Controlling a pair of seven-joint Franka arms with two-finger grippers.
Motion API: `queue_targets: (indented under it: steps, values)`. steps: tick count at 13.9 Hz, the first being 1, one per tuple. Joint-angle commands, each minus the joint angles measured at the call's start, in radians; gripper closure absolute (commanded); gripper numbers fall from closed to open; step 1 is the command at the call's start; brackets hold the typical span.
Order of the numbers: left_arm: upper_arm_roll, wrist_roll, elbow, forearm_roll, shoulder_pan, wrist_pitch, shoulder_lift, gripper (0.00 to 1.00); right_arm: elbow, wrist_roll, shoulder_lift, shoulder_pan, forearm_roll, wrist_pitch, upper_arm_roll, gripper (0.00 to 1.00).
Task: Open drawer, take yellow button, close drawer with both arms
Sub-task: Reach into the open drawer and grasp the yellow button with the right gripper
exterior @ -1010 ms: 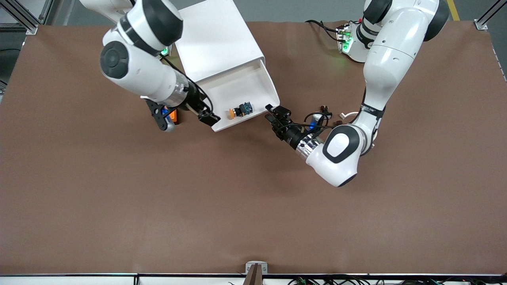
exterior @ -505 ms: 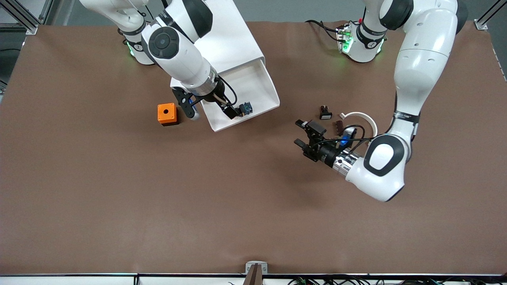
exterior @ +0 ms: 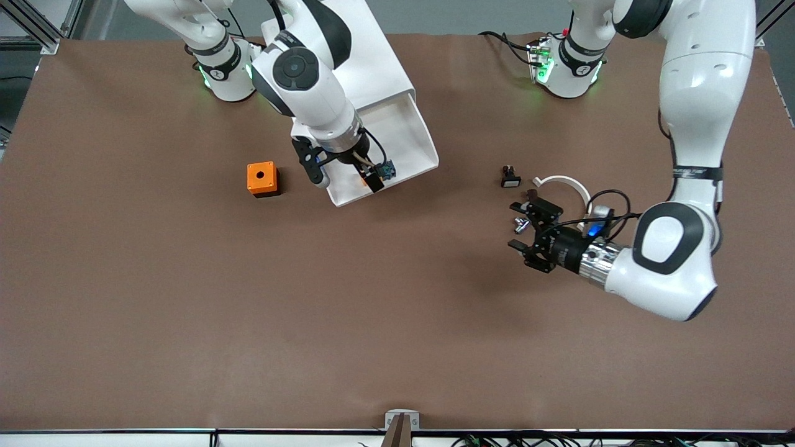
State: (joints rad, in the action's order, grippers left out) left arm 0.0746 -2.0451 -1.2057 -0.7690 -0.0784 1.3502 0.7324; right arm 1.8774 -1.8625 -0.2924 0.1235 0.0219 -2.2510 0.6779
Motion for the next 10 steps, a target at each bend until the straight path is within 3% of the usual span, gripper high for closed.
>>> queue_targets:
  steps: [1,2,5,7,9,10]
  values:
    - [-0.007,0.117,-0.017,0.065,0.012,-0.008,-0.059,0.01,-0.007,-0.049,-0.014,0.005,0.035,-0.010,0.012,0.01]
    - [-0.006,0.138,-0.017,0.085,0.014,-0.008,-0.061,0.01,-0.007,-0.055,-0.014,0.010,0.035,-0.010,0.012,0.07]
    - [0.000,0.187,-0.017,0.140,0.005,-0.008,-0.062,0.01,-0.020,-0.057,-0.013,0.005,0.032,0.001,0.015,0.48]
    - [0.010,0.229,-0.017,0.198,-0.011,-0.008,-0.071,0.01,-0.030,-0.058,-0.013,0.002,0.024,0.001,0.022,0.64]
    - [0.020,0.327,-0.018,0.273,-0.062,-0.003,-0.096,0.01,-0.050,-0.044,-0.011,0.001,0.024,0.004,0.025,0.89]
    - [0.019,0.347,-0.018,0.310,-0.099,0.027,-0.096,0.01,-0.069,-0.040,-0.011,-0.002,0.030,0.025,0.025,0.96]
